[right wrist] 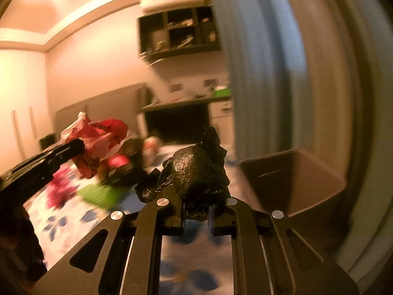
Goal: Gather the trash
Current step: 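Carry both held bags over to the brown bin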
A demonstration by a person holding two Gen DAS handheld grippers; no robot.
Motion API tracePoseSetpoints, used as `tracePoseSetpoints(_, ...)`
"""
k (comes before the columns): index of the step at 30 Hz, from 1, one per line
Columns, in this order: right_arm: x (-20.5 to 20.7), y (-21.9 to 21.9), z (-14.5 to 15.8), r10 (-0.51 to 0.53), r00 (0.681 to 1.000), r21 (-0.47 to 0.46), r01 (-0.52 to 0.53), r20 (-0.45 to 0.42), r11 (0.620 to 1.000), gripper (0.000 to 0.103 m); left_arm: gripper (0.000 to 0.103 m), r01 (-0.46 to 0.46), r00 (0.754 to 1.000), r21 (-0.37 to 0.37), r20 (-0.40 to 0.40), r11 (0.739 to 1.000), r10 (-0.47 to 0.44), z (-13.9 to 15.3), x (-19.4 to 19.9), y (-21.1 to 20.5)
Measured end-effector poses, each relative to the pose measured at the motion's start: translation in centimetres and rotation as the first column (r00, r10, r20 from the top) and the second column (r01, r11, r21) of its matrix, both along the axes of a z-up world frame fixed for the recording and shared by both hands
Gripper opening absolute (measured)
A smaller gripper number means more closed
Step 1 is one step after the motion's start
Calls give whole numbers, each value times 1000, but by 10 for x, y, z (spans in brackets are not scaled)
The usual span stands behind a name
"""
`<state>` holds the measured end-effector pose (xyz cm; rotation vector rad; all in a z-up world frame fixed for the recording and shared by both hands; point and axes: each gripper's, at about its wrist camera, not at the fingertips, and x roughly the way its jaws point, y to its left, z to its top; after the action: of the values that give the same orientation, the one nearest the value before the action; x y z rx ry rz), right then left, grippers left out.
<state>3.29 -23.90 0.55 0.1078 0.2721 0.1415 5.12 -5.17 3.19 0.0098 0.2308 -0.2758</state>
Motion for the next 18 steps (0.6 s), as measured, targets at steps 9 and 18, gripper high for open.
tracePoseSetpoints(9,36,-77,6,-198,979,24,197,43,980,14,17,125,992,8,2,992,-125,-5,60,-93)
tracePoseSetpoints(18,67,-118,0,-249,967,46,247,54,968,14,17,177,983,-17,-51,984,-178,-22,112,-145)
